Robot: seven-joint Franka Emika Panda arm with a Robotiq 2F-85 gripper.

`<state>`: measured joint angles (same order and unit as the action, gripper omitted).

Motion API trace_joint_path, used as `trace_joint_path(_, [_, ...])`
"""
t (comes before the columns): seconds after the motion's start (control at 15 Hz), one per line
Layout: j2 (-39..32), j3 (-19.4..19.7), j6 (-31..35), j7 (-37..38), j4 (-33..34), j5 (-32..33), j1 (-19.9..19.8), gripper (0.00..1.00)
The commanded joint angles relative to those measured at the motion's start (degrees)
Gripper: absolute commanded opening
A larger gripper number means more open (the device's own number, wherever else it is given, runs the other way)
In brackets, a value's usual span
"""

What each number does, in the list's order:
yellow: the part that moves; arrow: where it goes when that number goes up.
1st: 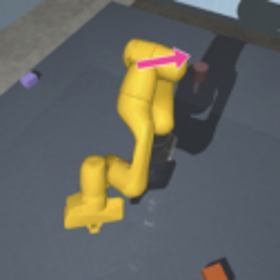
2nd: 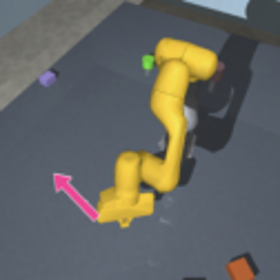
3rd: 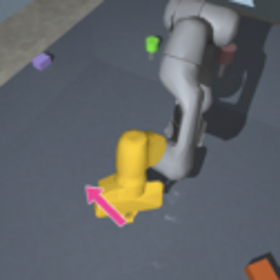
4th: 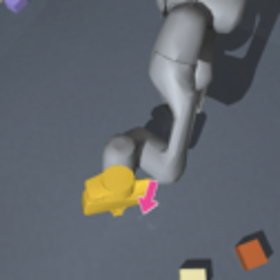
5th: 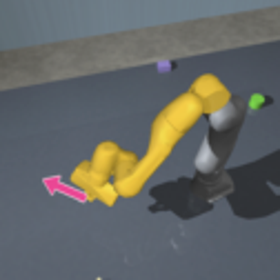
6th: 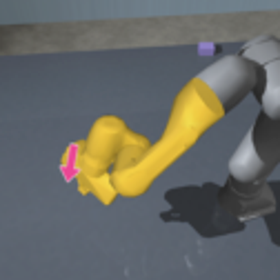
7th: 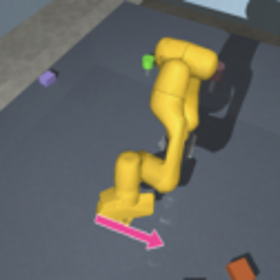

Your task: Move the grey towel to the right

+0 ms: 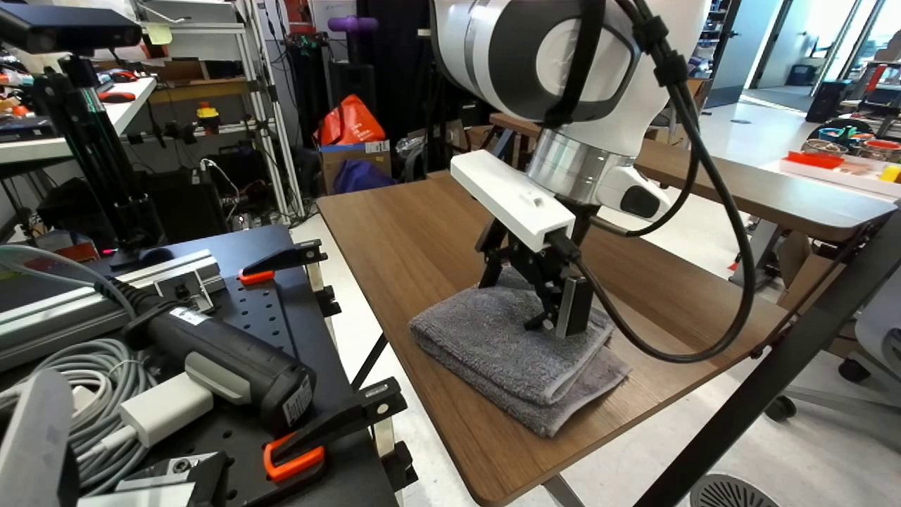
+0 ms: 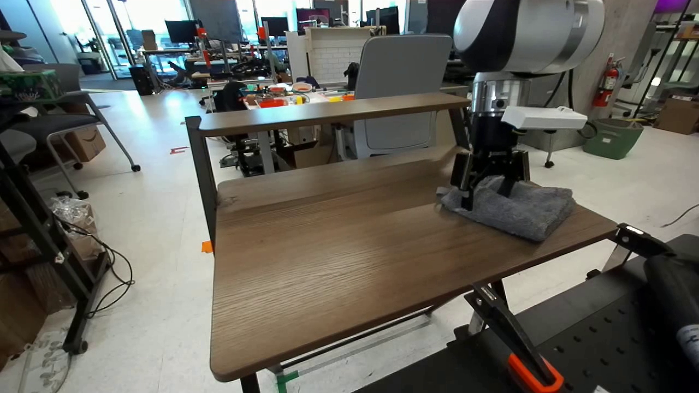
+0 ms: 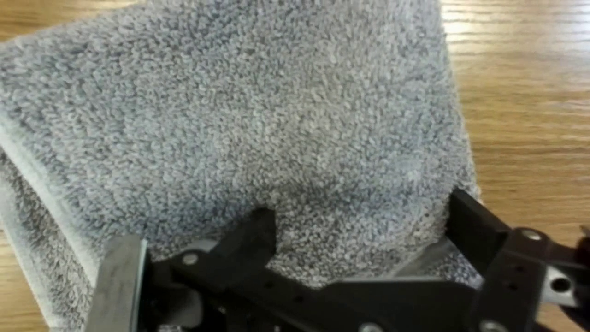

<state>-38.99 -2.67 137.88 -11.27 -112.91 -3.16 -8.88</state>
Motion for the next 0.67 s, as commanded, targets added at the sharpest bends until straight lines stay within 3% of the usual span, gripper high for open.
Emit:
trace_joint_path(0.0, [5.4, 0.6, 1.8, 0.4, -4.2, -0.8, 0.2, 1.0])
trace_joint_path(0.4, [16.3, 1.6, 1.3, 1.0, -10.5, 3.5, 4.0, 1.0])
trace_joint_path(0.47, [11.9, 0.9, 0.2, -0.1, -6.5, 1.3, 2.7, 1.0])
trace_joint_path(0.6, [14.7, 1.0, 0.2, 0.2, -8.4, 2.1, 3.7, 1.0])
